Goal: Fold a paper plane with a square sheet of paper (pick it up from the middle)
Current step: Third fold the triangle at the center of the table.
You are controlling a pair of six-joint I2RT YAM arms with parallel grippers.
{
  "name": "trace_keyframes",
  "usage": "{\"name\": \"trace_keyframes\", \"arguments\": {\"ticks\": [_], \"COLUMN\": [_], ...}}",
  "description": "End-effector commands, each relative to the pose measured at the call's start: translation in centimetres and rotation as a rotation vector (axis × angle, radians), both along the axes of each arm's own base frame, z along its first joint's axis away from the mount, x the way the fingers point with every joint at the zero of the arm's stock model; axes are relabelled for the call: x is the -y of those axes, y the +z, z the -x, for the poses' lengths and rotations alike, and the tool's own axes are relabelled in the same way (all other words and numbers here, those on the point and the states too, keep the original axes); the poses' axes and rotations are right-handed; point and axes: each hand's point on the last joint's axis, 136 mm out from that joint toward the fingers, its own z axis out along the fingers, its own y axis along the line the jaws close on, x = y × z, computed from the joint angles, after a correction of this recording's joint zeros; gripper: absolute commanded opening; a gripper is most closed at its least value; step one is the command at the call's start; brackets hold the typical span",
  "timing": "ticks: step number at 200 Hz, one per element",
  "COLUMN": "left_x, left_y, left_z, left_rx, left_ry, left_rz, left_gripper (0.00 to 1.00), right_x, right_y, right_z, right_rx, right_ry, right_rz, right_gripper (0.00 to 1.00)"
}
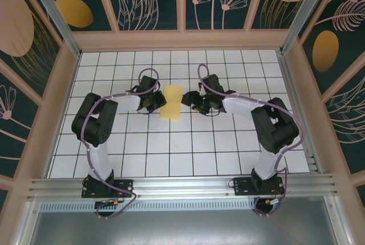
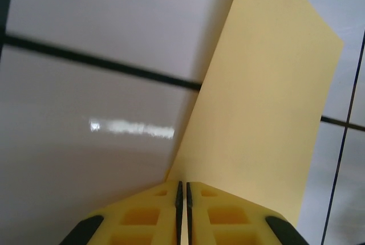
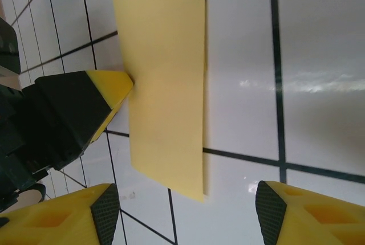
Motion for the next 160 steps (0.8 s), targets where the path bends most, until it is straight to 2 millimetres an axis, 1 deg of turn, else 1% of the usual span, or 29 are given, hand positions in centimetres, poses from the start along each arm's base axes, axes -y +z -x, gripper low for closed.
{"name": "trace_keyframes", "arguments": {"ticks": [1, 18, 36, 59, 93, 115, 151, 160], "left_x": [0.7, 0.6, 0.4, 0.1, -0.3, -0.4, -0.3, -0.3], "left_y": [0.6, 0.2, -0.1, -0.6, -0.9, -1.0, -1.1, -1.1], "left_z": [1.8, 2.4, 2.5, 2.6, 2.7, 2.8, 2.8, 2.8], "left_rx": [-0.026, -0.034, -0.036, -0.047, -0.049, -0.052, -0.054, -0.055], "left_ry": [0.017, 0.021, 0.028, 0.033, 0.036, 0.037, 0.031, 0.031], "left_rz": [0.033, 0.024, 0.009, -0.010, -0.035, -0.041, -0.038, -0.037], "left_gripper": [0.12, 0.12, 0.12, 0.11, 0.11, 0.11, 0.11, 0.11], "right_x": [-1.2, -1.9, -2.6, -2.4, -1.6, -1.5, -2.3, -2.5], "right_y": [-0.4, -0.8, -1.3, -2.6, -3.8, -4.4, -4.3, -4.1], "right_z": [2.2, 3.3, 4.3, 4.9, 4.7, 4.7, 4.5, 4.5], "right_rx": [-0.064, -0.096, -0.128, -0.170, -0.187, -0.199, -0.193, -0.191], "right_ry": [0.023, 0.031, 0.033, 0.007, -0.027, -0.027, -0.001, 0.007], "right_rz": [-0.018, -0.024, -0.030, 0.013, 0.066, 0.084, 0.058, 0.048], "right_gripper": [0.66, 0.61, 0.58, 0.56, 0.55, 0.55, 0.55, 0.53]}}
